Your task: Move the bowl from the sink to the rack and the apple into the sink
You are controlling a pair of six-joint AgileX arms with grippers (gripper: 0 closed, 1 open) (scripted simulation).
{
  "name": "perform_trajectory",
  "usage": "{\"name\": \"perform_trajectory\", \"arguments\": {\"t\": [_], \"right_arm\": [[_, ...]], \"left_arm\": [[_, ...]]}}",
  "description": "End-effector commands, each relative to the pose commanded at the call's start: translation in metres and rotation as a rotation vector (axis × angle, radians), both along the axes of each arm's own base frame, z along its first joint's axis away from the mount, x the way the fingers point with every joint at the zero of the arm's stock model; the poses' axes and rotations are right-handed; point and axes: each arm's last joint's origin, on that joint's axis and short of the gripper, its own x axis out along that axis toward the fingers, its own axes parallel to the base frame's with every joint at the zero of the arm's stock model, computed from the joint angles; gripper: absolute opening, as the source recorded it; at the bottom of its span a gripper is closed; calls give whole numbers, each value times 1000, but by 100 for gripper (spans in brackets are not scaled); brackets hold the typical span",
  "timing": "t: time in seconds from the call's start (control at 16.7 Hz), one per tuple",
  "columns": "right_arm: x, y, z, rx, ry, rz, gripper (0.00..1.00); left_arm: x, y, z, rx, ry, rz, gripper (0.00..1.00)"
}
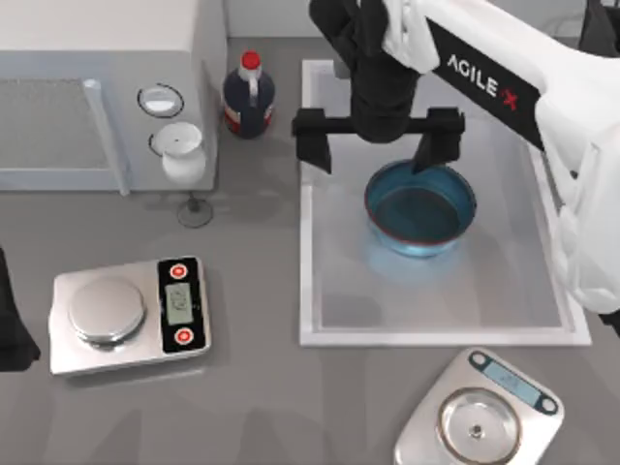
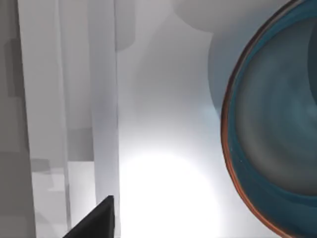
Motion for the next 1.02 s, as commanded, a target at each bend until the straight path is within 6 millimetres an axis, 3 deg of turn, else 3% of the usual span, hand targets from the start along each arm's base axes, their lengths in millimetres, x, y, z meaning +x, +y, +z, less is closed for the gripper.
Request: {"name": "perform_trajectory", "arguments": {"t": [0.3, 0.42, 0.72, 0.84, 1.02], "right_arm": [[2, -2, -2, 0, 1, -3, 100], [6, 0, -19, 0, 1, 1, 100], [19, 0, -88, 1, -2, 0, 100], [20, 0, -98, 0, 0, 0, 100], [20, 0, -98, 0, 0, 0, 100]], "left_arm": [[0, 0, 0, 0, 0, 0, 100], [0, 0, 0, 0, 0, 0, 100], [0, 0, 0, 0, 0, 0, 100], [0, 0, 0, 0, 0, 0, 100], [0, 0, 0, 0, 0, 0, 100]]}}
